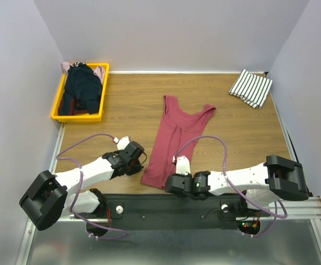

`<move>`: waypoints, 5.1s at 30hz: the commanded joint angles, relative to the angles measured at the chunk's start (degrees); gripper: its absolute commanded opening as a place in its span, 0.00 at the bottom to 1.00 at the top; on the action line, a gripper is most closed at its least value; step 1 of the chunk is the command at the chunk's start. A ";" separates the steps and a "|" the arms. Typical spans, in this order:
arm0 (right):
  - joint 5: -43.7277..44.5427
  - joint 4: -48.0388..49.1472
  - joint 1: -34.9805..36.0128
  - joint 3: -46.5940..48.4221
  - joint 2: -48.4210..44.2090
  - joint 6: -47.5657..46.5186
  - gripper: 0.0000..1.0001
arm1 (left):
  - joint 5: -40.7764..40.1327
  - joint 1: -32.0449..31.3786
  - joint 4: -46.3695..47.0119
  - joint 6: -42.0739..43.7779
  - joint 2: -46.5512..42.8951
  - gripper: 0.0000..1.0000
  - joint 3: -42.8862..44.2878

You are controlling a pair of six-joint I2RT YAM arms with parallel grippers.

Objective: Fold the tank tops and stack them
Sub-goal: Fold the tank top

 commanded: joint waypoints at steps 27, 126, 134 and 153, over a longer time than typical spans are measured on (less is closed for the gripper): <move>-6.06 4.54 -56.09 12.80 -6.82 -24.62 0.70 | 3.87 -19.45 7.83 11.79 13.11 0.10 25.34; 4.11 -2.91 -62.29 55.35 34.28 -34.40 0.51 | -0.51 -35.12 4.25 12.15 23.62 0.35 32.13; -11.61 -1.59 -60.89 60.61 36.20 -35.98 0.47 | -3.17 -23.71 4.32 2.22 8.78 0.31 19.93; -17.26 2.28 -51.92 84.53 57.12 -33.16 0.46 | 6.59 -5.76 14.77 -4.39 -4.17 0.20 -3.73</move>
